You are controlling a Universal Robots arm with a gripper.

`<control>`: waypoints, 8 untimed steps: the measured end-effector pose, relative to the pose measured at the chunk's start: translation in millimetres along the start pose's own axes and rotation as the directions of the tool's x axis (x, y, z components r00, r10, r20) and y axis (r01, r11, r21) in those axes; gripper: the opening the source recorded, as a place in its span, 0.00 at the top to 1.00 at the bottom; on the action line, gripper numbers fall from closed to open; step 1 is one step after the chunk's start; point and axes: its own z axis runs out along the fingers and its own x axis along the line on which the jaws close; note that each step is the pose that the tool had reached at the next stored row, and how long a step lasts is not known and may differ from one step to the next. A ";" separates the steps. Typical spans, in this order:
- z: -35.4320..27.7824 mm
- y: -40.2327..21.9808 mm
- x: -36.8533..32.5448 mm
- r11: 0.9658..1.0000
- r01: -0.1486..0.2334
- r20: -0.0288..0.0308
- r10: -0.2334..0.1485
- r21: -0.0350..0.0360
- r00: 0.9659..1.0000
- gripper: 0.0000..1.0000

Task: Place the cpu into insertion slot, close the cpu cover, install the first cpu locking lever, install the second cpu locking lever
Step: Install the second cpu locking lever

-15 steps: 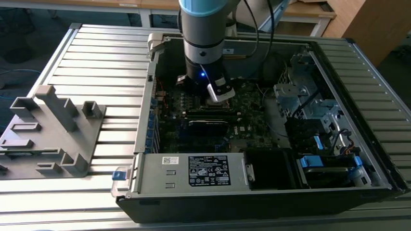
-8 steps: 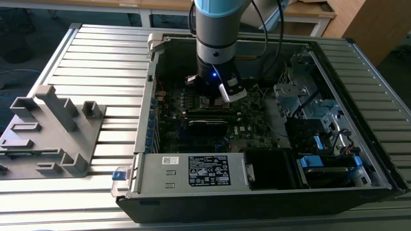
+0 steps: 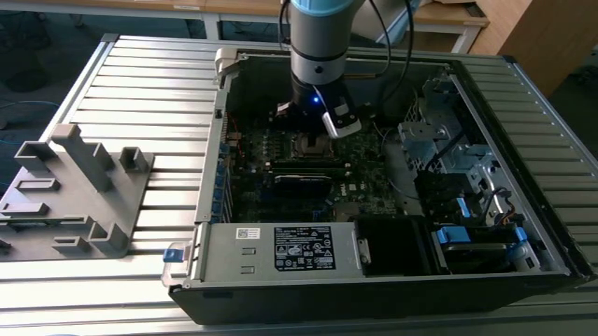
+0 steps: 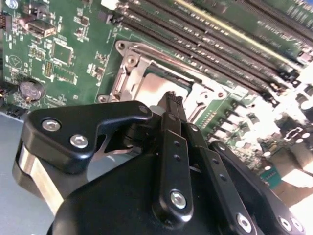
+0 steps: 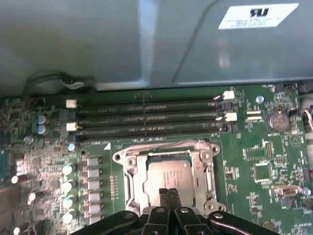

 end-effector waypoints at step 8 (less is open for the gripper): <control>1.5 5.1 -1.5 1.000 -0.001 0.001 0.001 0.012 1.000 0.89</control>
